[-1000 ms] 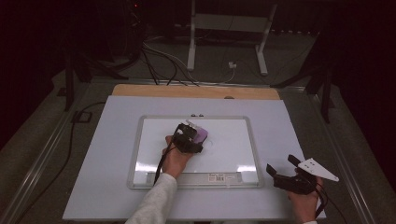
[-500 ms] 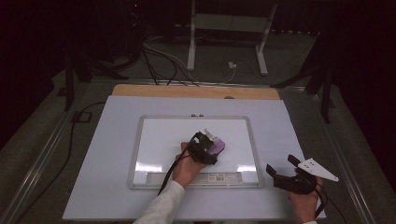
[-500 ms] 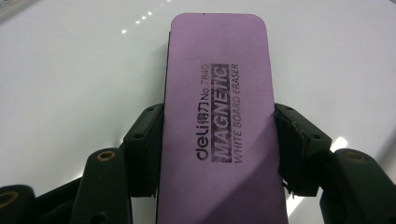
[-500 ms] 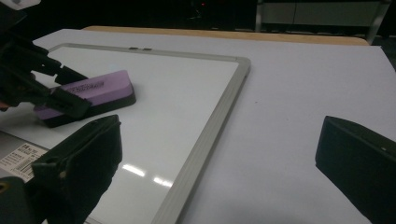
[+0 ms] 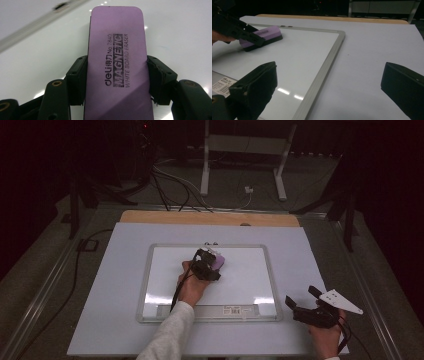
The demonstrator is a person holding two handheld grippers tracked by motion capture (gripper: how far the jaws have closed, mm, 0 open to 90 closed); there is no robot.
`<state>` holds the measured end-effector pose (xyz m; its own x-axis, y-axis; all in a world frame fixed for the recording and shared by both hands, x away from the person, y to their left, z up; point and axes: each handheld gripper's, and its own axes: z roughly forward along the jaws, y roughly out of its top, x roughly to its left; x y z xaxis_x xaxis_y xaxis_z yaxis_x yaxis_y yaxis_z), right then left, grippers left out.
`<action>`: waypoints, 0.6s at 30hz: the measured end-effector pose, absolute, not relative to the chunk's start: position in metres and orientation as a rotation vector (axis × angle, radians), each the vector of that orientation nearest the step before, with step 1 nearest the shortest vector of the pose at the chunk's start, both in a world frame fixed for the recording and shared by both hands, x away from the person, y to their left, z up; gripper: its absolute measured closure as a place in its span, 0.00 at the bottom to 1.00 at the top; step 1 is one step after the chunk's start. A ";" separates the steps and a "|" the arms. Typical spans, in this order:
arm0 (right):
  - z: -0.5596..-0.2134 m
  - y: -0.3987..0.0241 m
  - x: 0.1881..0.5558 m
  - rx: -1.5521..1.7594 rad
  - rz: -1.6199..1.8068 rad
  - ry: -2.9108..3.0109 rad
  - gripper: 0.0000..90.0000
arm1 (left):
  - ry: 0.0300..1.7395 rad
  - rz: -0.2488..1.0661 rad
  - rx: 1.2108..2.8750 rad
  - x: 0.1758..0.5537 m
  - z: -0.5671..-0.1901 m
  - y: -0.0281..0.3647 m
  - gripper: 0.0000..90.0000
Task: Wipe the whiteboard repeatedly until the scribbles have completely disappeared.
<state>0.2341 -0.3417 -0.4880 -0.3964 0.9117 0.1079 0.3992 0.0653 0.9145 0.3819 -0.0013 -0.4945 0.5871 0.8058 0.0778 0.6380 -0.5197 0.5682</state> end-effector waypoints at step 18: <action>-0.488 -0.343 0.233 1.312 1.315 1.831 0.01 | 1.186 0.482 2.317 0.385 -0.495 0.010 0.46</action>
<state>0.2331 -0.3434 -0.4876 -0.3904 0.9134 0.1149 0.4006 0.0562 0.9145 0.3846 0.0099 -0.4947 0.5603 0.8236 0.0875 0.6508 -0.5032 0.5686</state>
